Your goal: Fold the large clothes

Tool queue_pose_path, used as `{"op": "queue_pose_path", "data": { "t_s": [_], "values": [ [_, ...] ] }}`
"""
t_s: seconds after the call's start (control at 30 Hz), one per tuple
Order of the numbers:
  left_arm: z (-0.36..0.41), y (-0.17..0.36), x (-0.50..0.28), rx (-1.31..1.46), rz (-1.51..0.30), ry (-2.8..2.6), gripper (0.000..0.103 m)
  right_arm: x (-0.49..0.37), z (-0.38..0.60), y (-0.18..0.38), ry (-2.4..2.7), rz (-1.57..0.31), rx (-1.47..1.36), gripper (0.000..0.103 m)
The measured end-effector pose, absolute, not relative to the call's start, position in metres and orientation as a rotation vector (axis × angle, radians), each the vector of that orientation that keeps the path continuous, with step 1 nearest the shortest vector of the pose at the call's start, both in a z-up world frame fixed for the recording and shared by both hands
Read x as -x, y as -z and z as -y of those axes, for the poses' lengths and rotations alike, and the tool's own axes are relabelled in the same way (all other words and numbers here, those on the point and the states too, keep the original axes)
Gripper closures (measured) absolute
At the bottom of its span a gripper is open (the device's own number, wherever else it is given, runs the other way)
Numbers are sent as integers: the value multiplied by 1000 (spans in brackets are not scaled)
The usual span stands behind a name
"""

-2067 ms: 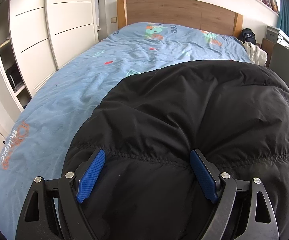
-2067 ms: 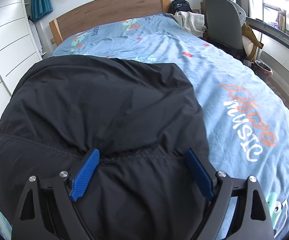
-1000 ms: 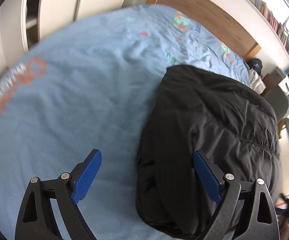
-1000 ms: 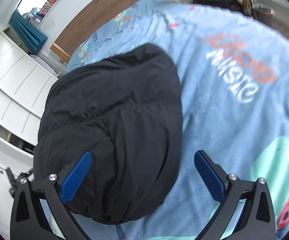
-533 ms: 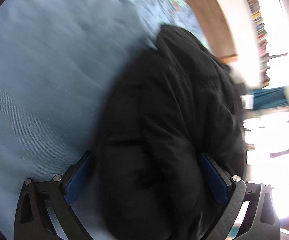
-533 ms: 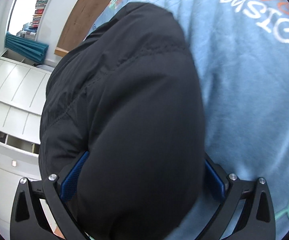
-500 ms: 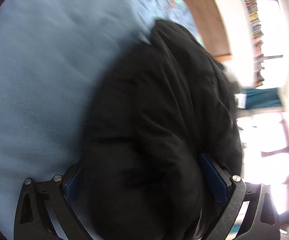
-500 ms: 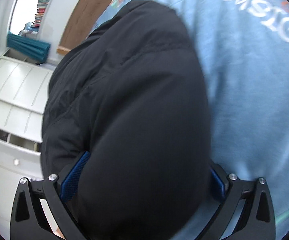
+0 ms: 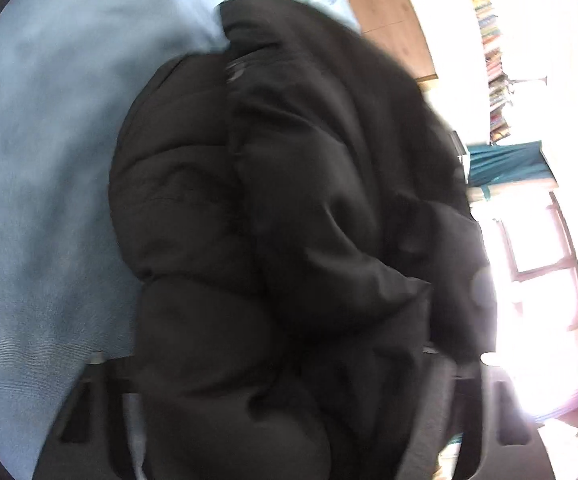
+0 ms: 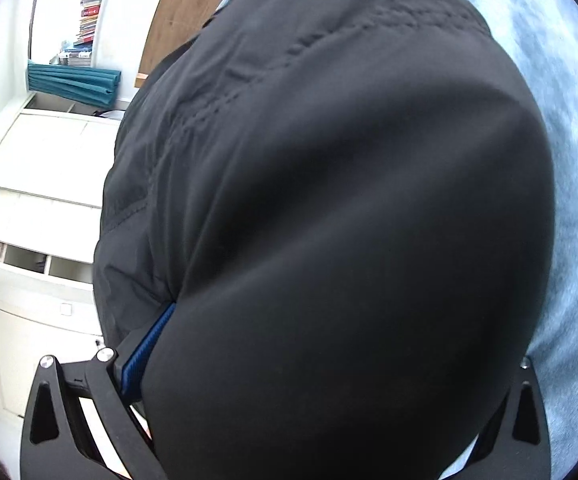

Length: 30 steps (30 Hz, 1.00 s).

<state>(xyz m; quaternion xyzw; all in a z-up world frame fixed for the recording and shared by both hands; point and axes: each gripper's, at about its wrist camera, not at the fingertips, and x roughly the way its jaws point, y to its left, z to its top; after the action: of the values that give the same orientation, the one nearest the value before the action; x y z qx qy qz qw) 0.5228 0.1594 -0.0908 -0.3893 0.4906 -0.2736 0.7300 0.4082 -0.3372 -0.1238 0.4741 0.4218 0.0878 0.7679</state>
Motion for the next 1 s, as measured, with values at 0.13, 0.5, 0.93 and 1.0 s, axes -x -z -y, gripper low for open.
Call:
{"op": "queue_pose_path", "data": {
  "t_s": [0.13,0.5,0.93,1.0],
  "values": [
    [-145,49,-522,772,-1021,629,67,-415,326,85,-208,-840,-964,57],
    [-102,-122,-497,638,-716,825,72,-433,281,-81,-352,-597,-690,70],
    [-136,-98,-402,612,-802,777,72,-319,249,-85,-401,-616,-667,70],
    [-139,-57,-389,612,-912,712,72,-302,244,-50,-363,-700,-686,70]
  ]
}}
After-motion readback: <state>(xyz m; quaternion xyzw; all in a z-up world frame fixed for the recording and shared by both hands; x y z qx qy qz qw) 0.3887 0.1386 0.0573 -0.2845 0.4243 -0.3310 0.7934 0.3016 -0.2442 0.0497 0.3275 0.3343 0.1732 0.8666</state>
